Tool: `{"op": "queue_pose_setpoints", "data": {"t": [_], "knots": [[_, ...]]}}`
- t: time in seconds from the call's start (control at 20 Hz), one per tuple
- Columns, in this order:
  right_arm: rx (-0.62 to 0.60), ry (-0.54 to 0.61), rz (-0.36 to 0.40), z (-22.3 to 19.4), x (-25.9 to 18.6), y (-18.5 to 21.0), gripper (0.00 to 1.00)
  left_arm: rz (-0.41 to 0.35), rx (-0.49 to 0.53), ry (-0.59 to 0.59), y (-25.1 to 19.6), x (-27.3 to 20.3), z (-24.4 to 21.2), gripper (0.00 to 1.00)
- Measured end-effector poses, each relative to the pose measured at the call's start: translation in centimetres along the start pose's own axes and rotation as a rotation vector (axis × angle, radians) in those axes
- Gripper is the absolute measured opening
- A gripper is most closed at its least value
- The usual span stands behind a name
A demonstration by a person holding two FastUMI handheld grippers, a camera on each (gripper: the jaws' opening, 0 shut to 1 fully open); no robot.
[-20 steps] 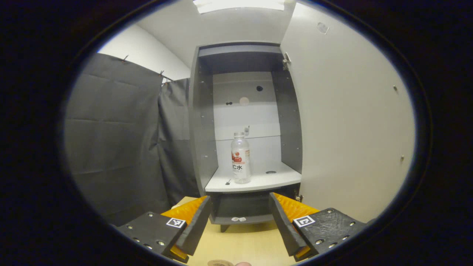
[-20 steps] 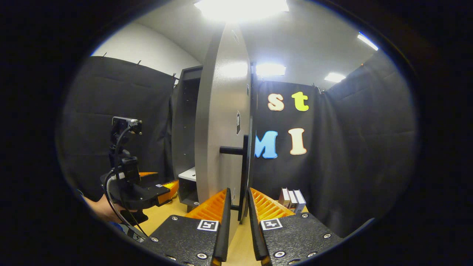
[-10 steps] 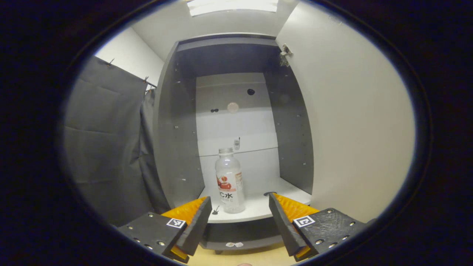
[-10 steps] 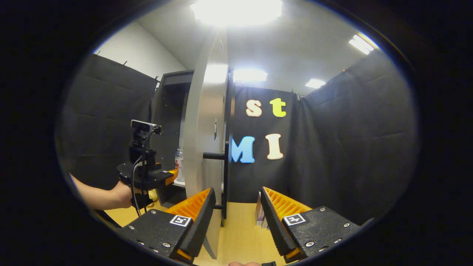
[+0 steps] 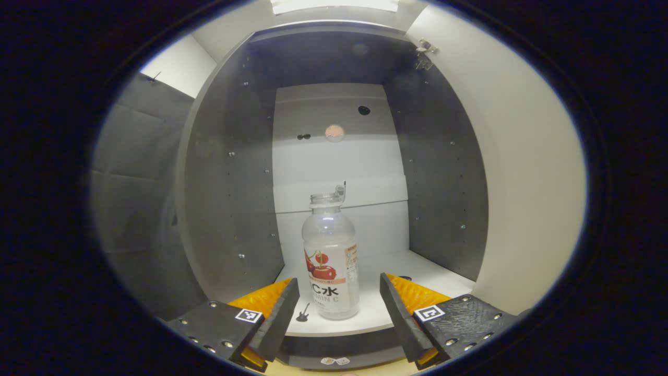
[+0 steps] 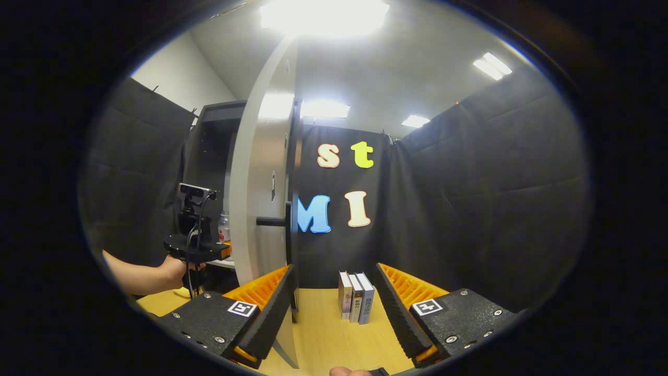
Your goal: Open the cabinet door with the right hand, grasp the bottle in the cabinet with the left hand and place it on the coaster, then close the cabinet door with the right hand.
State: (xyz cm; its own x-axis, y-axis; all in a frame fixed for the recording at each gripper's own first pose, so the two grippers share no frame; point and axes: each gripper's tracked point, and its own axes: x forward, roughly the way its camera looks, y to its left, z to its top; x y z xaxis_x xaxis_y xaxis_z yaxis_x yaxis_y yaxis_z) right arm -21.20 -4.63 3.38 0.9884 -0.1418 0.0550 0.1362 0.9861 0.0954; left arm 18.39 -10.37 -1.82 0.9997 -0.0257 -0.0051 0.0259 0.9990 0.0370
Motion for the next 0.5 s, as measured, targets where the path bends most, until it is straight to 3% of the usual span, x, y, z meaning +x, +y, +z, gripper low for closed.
{"op": "queue_pose_setpoints", "data": {"t": [0.3,0.5], "knots": [[0.105,0.006,-0.100,-1.1,0.8,-1.2,0.92,-0.014,0.022,0.003,0.7,4.1,-1.2,0.89],[0.110,0.015,-0.158,-2.0,1.6,-1.4,0.92,-0.034,0.043,-0.012,0.6,5.9,-1.1,0.89]]}}
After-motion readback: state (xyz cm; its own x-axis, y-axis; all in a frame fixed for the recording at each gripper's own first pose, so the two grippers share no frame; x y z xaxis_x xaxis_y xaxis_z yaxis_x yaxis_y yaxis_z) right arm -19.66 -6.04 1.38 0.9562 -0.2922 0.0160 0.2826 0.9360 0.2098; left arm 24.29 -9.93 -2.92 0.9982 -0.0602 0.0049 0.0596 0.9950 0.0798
